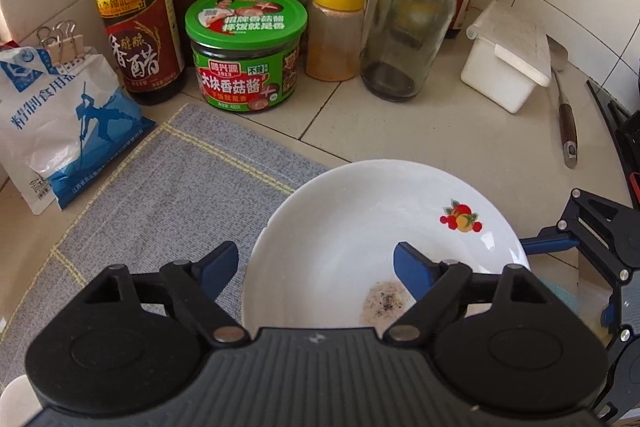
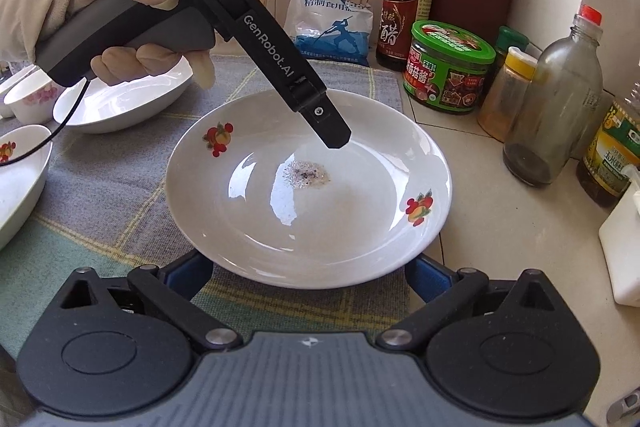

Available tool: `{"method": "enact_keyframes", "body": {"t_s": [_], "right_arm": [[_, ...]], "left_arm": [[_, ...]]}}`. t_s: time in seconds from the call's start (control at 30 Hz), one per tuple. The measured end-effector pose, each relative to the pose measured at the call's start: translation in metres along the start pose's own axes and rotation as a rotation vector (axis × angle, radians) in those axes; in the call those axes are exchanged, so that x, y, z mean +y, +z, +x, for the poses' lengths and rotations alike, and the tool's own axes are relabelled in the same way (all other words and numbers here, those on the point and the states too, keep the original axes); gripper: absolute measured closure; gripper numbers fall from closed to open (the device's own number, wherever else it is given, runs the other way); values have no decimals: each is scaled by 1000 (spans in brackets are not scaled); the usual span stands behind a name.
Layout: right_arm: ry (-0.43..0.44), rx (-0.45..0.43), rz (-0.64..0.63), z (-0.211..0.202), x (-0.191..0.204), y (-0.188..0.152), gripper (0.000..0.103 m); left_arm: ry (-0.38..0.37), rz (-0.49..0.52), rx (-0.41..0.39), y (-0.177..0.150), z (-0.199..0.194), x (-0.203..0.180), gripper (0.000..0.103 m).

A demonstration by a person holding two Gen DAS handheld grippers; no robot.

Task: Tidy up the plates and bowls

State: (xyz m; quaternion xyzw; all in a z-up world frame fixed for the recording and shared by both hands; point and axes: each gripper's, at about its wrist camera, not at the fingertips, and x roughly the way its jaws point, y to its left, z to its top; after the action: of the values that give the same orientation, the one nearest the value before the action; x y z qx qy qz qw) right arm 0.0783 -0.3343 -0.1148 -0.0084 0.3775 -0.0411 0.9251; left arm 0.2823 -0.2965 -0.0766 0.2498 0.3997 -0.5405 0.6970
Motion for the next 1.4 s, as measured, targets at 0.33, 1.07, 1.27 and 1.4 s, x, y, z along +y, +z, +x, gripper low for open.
{"method": "enact_keyframes", "body": {"t_s": [0.33,1.07,1.27,1.4], "right_arm": [[-12,-88,109,-45,24,-20,0],[194,-134,-104,-106,101,-67,0],[218,-143,-142,-111,114,-60,0],[225,-141,-136,-106,123,-52,0]], "left_arm": [[89,-37,-127,-23,-82,-35,16],[393,-372,-207,-215,-190,-169,13],[471,-416,-188,-255,-208,-180,13],[481,-436,-172,-277,-217,-174,13]]}}
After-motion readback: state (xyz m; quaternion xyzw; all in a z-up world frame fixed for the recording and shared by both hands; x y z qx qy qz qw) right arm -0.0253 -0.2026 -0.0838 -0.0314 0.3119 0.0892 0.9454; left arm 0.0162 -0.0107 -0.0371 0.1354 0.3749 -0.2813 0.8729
